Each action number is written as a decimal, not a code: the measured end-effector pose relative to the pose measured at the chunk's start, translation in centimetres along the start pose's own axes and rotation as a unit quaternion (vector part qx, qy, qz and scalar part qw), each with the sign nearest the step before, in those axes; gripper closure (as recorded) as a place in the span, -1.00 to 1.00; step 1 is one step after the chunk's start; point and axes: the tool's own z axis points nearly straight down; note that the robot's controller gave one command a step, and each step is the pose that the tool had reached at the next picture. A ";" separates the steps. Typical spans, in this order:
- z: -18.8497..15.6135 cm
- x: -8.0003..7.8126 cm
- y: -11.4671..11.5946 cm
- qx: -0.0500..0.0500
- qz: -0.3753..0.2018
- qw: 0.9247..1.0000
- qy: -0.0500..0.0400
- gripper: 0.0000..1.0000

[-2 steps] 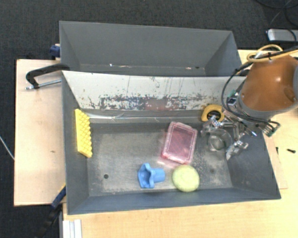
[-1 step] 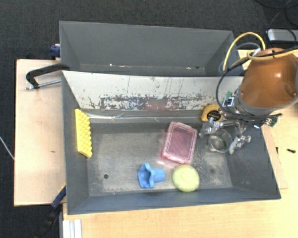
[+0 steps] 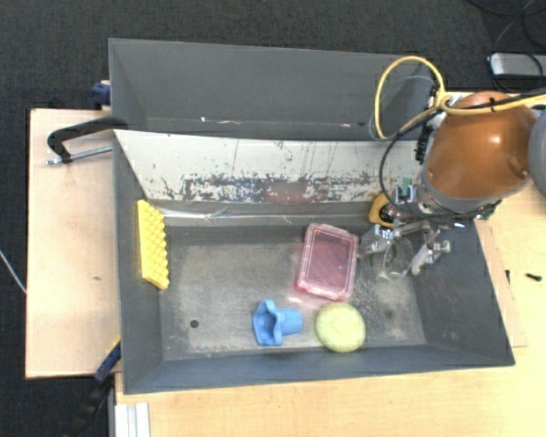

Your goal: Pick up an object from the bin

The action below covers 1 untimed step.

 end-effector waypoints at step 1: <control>0.7 0.2 -0.8 0.002 0.116 0.993 -0.001 -1.00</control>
Offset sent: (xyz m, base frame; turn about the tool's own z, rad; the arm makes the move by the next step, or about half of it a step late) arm 0.0041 0.0110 -0.0091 0.2527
